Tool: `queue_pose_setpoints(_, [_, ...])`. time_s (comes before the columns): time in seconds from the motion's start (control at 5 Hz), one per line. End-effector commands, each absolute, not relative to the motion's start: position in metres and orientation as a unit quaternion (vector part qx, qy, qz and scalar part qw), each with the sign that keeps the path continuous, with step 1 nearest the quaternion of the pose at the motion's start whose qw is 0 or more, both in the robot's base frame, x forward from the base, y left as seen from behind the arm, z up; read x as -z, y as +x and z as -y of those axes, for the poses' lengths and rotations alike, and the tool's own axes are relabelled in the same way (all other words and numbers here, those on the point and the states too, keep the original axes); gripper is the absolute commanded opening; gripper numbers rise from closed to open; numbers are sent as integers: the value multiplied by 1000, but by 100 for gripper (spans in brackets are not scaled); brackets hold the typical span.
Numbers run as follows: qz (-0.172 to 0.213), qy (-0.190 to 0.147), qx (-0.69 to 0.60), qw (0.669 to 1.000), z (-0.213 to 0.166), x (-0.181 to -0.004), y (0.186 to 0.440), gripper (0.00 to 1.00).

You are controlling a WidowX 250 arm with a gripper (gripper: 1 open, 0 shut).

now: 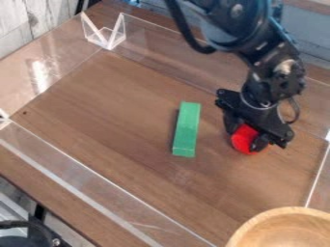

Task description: Move the red object to the right side of the table

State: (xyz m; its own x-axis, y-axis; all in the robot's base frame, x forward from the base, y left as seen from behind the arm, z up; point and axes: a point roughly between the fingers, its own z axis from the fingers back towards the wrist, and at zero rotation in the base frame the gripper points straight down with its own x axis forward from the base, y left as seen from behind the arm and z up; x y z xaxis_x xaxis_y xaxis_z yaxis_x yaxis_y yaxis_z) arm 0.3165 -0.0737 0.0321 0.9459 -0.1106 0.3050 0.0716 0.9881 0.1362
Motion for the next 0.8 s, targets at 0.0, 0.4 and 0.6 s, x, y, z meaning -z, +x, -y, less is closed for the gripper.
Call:
queue_pose_setpoints(0.0, [171,61,28,983,81,-39,319,0])
queue_pose_setpoints(0.4, [165,64,6,984,87,-35,312,0])
queue_pose_setpoints(0.6, [162,70,-13,984,93,-41,310,0])
